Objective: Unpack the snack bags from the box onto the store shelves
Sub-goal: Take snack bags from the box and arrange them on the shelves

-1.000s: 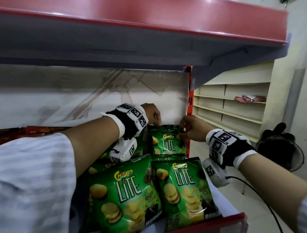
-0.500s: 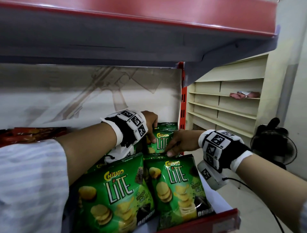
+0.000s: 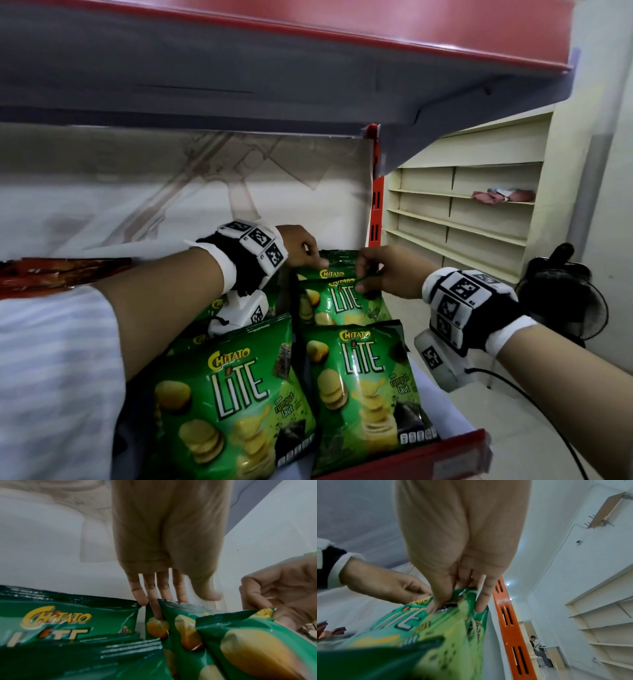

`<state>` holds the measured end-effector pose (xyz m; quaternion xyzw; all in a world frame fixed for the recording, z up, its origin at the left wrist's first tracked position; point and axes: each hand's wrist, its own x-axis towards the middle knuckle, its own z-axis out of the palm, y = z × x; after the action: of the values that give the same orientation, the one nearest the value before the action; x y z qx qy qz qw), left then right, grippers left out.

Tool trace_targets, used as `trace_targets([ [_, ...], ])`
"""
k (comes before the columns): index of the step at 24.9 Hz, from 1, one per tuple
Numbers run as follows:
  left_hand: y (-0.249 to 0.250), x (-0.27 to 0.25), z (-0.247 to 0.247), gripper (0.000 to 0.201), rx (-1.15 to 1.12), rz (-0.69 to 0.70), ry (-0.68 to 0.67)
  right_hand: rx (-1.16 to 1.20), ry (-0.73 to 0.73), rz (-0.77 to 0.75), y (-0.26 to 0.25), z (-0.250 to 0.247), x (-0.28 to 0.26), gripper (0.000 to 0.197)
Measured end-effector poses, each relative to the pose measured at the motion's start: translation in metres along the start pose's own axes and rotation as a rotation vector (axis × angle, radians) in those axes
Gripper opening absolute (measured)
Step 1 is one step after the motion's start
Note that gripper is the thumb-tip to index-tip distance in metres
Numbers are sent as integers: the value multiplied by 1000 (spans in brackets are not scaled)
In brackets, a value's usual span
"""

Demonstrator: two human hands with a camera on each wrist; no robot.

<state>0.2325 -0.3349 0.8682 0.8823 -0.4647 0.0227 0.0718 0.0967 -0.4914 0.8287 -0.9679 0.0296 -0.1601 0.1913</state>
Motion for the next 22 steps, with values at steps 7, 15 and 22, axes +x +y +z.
trace_targets([
  [7,15,-3,11,92,127,-82,-148,-42,144,-86,-4,3,-10,30],
  [15,22,-8,9,99,104,-106,-153,-366,-496,-24,-40,1,-60,81],
  [22,20,-6,16,86,120,-92,-144,-319,-333,26,-34,6,-54,91],
])
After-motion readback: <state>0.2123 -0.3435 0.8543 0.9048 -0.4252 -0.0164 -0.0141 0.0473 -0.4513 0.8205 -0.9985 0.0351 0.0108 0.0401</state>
